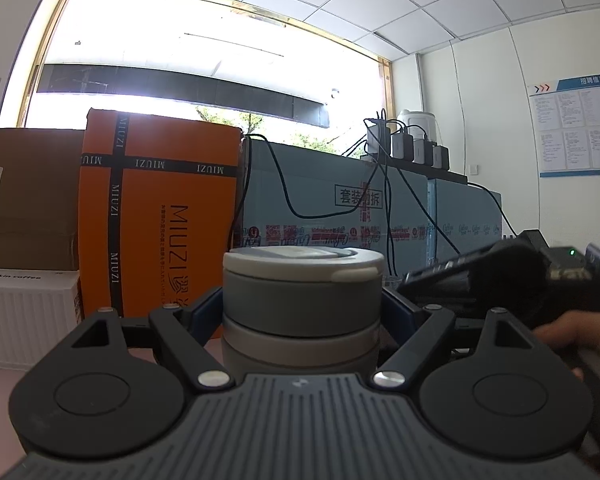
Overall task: Clean container
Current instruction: 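Roll the right gripper and wipe the towel around the mug body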
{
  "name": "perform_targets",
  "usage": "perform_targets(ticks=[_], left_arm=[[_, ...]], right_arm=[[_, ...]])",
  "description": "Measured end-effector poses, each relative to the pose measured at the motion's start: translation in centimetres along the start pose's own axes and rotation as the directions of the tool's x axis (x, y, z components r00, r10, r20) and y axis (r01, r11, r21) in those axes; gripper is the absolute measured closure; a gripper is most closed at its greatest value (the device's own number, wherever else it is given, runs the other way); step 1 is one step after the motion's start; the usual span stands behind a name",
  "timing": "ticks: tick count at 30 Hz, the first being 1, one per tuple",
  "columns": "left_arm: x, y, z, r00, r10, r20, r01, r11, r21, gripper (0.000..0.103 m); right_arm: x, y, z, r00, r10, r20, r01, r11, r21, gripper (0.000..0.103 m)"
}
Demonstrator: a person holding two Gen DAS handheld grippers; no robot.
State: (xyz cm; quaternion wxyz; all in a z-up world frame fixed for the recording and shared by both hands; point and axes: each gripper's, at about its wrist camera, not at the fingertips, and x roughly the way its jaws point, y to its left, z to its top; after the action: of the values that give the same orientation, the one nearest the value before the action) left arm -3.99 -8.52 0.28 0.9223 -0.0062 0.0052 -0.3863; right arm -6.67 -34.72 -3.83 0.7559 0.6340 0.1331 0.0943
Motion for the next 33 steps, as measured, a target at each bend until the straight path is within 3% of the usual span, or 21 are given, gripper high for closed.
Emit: perform_targets(ticks=[10,21,33], left_arm=[[0.0,0.0,0.0,1.0,-0.005,-0.002,0.005,1.0,0.0,0.023],[0.1,0.2,0.0,1.0,-0.005,-0.004,0.005,1.0,-0.005,0.023],[0.0,0.1,-0.1,1.0,-0.003,-0.005,0.003,1.0,-0.005,0.023]], right_arm=[[-0.9,-1.2,-0.7,0.999,-0.054,-0.006,0.054,0.999,-0.003,0.095],[-2.1,0.3,-1.1,1.0,0.028,0.014,-0.028,1.0,0.001,0.095],[-1.9,-1.0,-1.3,0.998,-0.069,0.001,0.069,0.998,-0.001,0.095]])
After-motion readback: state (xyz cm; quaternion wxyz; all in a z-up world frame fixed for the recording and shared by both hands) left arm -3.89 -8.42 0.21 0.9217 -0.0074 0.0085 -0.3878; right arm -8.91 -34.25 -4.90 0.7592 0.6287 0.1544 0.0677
